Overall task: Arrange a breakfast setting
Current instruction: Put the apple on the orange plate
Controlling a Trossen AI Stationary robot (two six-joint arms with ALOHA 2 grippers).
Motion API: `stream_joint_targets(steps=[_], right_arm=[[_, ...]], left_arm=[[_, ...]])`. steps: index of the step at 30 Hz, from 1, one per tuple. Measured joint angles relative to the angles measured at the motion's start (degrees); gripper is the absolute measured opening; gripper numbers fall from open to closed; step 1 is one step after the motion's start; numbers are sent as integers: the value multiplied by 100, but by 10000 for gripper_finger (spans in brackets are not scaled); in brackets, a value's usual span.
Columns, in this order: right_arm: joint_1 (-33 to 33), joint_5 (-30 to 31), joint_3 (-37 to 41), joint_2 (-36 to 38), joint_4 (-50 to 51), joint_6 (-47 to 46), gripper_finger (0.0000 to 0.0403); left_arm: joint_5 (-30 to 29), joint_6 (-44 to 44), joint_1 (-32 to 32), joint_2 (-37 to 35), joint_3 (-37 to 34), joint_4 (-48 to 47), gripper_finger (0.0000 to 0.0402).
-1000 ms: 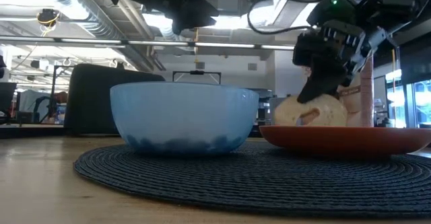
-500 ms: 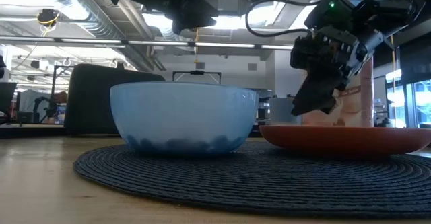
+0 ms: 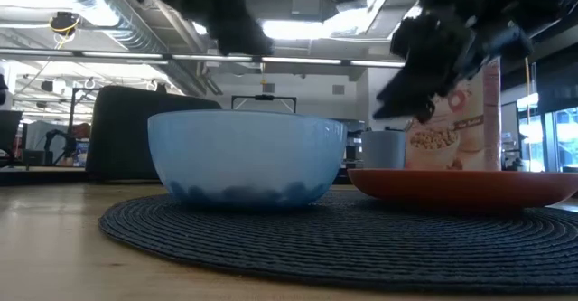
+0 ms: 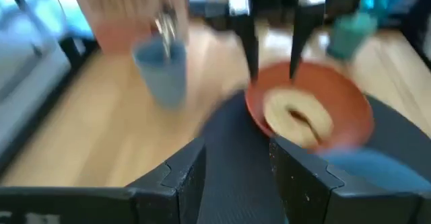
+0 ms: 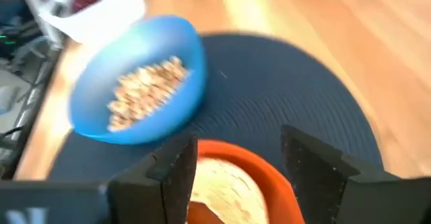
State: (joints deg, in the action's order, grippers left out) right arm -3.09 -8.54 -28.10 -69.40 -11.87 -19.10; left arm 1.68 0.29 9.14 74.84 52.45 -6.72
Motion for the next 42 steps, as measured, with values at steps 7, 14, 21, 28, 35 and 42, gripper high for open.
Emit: stream_joint_targets(steps=[7, 14, 21, 28, 35, 42], right_arm=[[201, 358, -6, 644, -380, 928, 176], [194, 905, -15, 808, -1287, 1389, 170], [194, 903, -12, 805, -1343, 1356, 169], [194, 1092, -12, 805, -1253, 1352, 169], [194, 1406, -10, 805, -1007, 1355, 169], [194, 1414, -10, 805, -843, 1360, 169]], left_arm=[[-617, -1545, -994, -860, 704, -3761, 158], [-365, -3746, -2809, -1249, 1051, -5230, 158], [-219, -5014, -3786, -773, 1049, -5536, 158], [1052, -6085, -4063, 78, 1046, -5538, 158], [1549, -6350, -4198, 734, 1042, -5540, 158], [1579, -6764, -4519, 1031, 1040, -5582, 158]])
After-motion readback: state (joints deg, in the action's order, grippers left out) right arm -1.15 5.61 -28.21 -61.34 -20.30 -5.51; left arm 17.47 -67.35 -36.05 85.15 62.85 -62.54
